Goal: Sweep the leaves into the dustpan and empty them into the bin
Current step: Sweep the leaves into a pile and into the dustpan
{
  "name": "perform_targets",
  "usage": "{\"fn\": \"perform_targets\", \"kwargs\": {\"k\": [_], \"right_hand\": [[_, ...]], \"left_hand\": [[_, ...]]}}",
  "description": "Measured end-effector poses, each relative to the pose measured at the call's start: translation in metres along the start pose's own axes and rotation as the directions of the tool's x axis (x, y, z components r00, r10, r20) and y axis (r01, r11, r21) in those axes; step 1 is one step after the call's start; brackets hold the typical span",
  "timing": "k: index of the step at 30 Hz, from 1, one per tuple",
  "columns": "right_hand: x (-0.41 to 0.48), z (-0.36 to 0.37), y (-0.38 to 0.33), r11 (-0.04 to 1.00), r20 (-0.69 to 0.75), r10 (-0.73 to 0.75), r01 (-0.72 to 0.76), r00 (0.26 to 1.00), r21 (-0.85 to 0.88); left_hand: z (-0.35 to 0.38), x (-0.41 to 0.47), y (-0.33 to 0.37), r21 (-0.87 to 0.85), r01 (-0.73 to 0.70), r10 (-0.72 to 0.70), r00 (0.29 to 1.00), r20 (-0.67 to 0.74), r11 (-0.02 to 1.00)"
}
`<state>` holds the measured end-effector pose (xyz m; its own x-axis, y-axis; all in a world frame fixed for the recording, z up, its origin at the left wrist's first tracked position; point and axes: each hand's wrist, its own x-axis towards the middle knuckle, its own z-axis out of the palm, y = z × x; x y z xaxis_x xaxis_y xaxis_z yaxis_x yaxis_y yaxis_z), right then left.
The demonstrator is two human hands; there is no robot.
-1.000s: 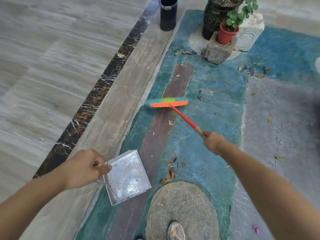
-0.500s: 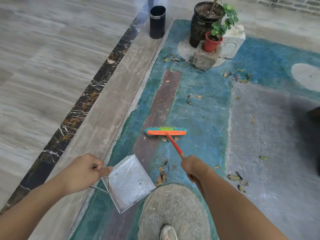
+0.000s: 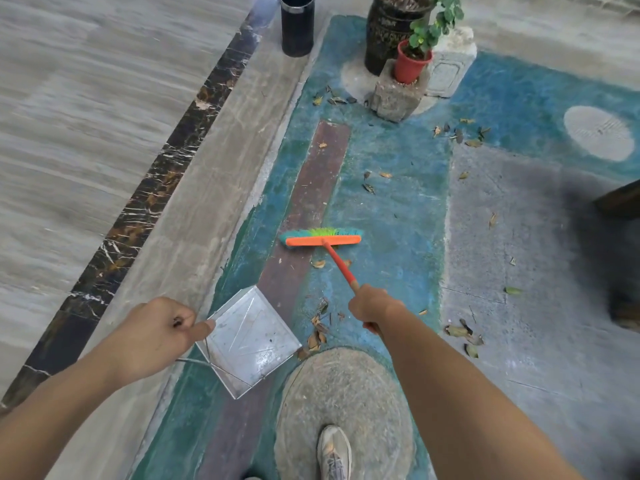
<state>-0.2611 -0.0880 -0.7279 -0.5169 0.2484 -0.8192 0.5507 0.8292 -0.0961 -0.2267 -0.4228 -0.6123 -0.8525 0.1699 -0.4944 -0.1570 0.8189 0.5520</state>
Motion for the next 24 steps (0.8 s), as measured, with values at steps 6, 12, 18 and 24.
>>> {"fn": "perform_targets", "kwargs": {"k": [6,12,18,24], "right_hand": [[-0.074,0.033,0.023,1.0,0.093,0.02,-0.021,0.996,0.004],[-0.124,0.069,0.04,0.995,0.09,0.06,-0.066,0.994,0.069],[-0.091,0.061,-0.002,1.0,-0.022,0.017,-0.016,1.0,0.024],[-0.074,0.065,-0.014,0.995,-0.002,0.019,-0.019,1.0,-0.097]], "left_hand": [[-0.001,-0.015,0.006,0.104,-0.077,0.07,0.995,0.071,0.992],[-0.009,-0.032,0.011,0.146,-0.13,0.106,0.981,0.162,0.981],[-0.01,-0.047,-0.019,0.094,-0.106,0.091,0.985,0.148,0.99],[-0.012,-0.055,-0.036,0.042,-0.05,0.046,0.995,0.091,0.998]]}}
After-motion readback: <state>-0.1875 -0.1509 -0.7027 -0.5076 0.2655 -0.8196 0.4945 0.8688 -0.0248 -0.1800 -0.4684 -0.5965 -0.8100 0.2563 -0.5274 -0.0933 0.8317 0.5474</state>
